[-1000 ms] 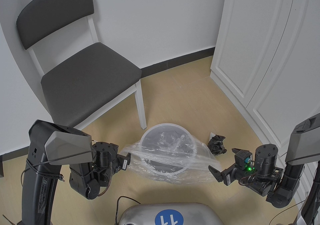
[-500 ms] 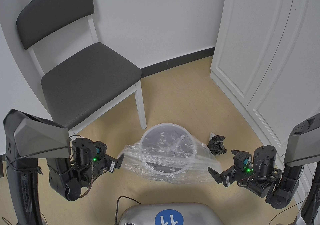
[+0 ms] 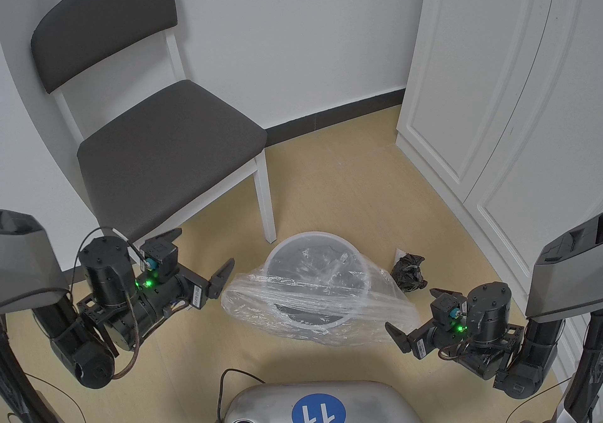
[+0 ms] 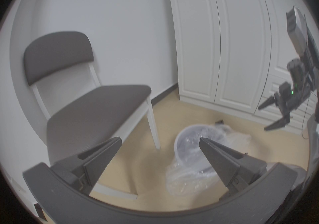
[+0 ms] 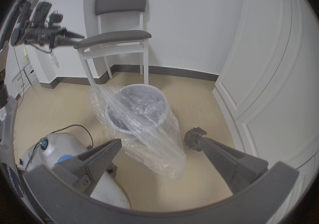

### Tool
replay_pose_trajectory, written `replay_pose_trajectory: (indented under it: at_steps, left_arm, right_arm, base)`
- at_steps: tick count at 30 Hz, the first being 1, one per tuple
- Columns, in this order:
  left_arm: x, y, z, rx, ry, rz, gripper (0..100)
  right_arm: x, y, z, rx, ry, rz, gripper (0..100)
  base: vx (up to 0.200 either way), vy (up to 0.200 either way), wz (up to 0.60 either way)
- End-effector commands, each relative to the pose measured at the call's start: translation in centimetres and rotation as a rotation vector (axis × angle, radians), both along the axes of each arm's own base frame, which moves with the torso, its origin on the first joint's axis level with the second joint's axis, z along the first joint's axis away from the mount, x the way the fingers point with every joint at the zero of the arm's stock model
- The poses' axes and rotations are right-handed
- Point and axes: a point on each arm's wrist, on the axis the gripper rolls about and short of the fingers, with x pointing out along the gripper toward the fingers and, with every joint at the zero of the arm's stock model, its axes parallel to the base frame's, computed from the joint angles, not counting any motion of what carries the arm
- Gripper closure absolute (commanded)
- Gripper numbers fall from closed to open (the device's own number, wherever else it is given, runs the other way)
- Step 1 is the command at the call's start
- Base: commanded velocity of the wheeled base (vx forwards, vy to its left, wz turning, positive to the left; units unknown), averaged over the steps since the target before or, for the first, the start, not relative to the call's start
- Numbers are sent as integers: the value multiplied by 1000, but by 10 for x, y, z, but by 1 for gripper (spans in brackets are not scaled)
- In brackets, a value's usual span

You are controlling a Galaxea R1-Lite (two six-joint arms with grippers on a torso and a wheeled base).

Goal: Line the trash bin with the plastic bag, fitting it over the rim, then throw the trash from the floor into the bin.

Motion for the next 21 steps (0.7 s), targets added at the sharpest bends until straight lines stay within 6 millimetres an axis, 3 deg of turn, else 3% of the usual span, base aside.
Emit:
replay_pose_trajectory:
  at_steps: [1, 9, 14, 18, 21]
  left_arm:
    - [-19, 4, 46, -74, -163, -2, 0]
    - [-29, 9, 70, -113, -255, 3, 0]
    - [-35, 11, 81, -127, -302, 8, 0]
    - [-34, 11, 80, -125, -296, 6, 0]
    - [-34, 10, 77, -119, -287, 5, 0]
  right_arm:
    - [0, 5, -9, -12, 16, 13, 0]
    - [24, 22, 1, 34, -89, 23, 0]
    - [53, 50, 8, -60, -162, 124, 0]
    - [66, 63, 0, -73, -128, 153, 0]
    - [80, 66, -17, -99, -103, 151, 0]
  base:
    - [0, 0, 0]
    - [0, 0, 0]
    - [0, 0, 0]
    - [0, 0, 0]
    - [0, 0, 0]
